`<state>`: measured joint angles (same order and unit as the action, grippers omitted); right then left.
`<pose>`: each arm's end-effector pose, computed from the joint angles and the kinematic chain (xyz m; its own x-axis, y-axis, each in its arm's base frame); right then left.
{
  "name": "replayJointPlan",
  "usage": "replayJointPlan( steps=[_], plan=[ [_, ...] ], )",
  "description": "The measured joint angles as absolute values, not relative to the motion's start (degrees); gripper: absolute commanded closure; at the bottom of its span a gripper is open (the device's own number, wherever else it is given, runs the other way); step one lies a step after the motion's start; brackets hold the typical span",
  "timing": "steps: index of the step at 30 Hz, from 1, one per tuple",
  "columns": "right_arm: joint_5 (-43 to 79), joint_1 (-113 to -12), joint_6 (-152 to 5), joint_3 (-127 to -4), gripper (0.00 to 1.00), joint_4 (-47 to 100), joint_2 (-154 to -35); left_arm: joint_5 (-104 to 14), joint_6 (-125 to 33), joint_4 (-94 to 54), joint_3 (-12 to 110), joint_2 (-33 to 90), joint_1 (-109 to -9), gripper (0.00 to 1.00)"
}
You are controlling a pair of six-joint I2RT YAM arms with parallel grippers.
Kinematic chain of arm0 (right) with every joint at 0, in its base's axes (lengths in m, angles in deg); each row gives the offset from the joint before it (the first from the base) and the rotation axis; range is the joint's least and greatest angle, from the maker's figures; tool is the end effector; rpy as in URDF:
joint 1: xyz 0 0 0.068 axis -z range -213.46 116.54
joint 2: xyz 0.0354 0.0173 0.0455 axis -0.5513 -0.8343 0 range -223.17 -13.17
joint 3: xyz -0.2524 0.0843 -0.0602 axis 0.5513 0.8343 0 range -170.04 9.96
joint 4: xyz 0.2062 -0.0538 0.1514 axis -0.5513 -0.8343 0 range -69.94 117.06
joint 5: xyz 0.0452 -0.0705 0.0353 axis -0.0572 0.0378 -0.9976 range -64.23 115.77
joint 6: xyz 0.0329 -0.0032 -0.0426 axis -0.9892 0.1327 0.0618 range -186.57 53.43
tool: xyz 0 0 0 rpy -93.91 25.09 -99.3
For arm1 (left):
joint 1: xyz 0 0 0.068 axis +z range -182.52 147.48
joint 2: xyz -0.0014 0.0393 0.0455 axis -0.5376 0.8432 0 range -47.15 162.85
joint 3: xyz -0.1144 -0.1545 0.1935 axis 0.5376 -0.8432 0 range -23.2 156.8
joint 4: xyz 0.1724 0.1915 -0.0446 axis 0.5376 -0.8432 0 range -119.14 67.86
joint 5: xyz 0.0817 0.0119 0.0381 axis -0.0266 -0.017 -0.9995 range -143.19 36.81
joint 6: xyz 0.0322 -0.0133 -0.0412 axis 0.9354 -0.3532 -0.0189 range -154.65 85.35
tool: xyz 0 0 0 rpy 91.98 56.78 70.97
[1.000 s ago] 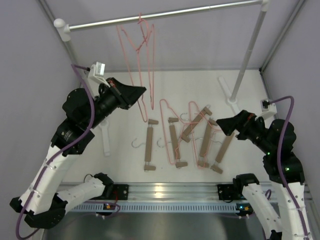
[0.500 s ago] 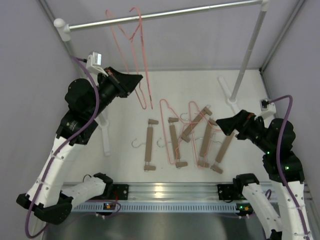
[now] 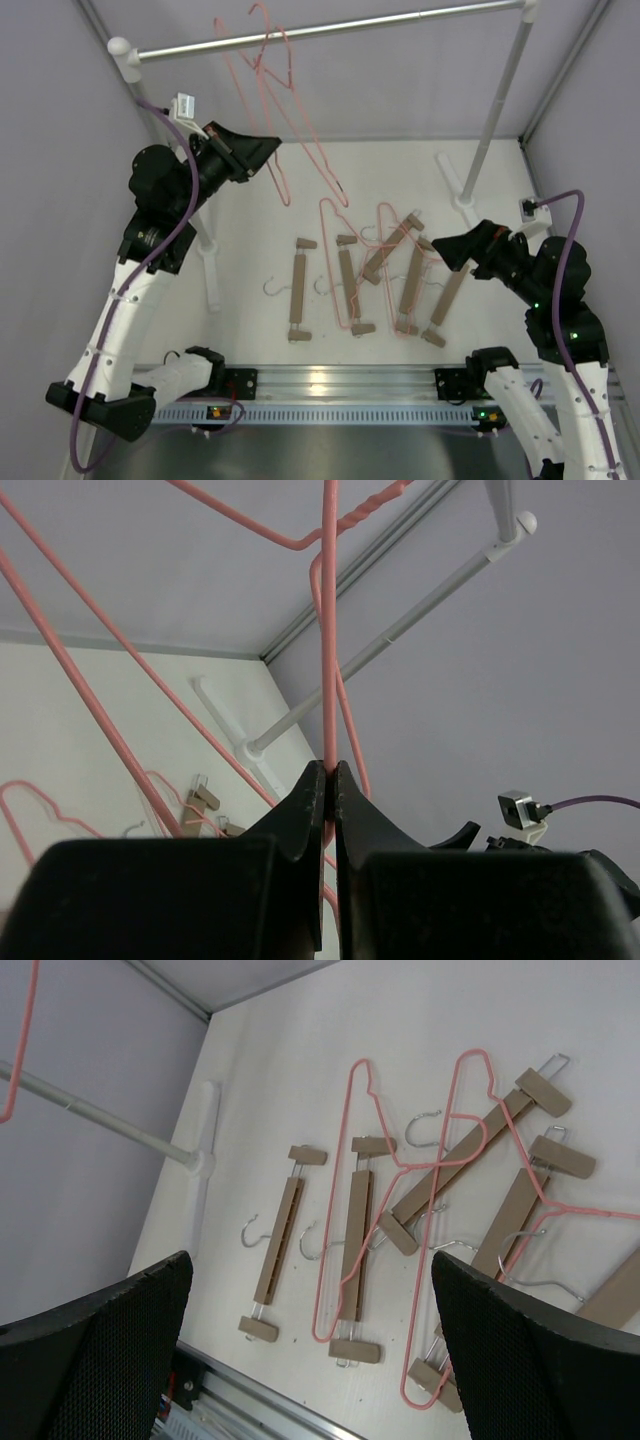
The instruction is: Organize the hangers
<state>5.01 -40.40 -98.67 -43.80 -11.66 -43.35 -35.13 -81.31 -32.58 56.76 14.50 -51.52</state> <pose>0.0936 0.0241 0.3711 -0.4602 0.4445 -0.7685 -0.2455 0.7681 0.5913 0.1999 -0.0805 0.4945 -0.3475 -0.6116 -0.7108 0.5059 0.5159 -0.6913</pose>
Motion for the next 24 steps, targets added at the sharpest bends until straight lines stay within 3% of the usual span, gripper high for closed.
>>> replayJointPlan(
  steps=[17,24],
  plan=[
    [4.9,-40.4,-98.6,-42.9,0.01,-12.0,-43.1,-33.5,-84.0,-29.6,50.8,14.5,-51.0,1.00],
    [4.8,-40.4,-98.6,-42.2,0.01,-12.1,-42.7,-33.6,-83.7,-28.9,48.7,11.8,-51.0,0.81]
  ],
)
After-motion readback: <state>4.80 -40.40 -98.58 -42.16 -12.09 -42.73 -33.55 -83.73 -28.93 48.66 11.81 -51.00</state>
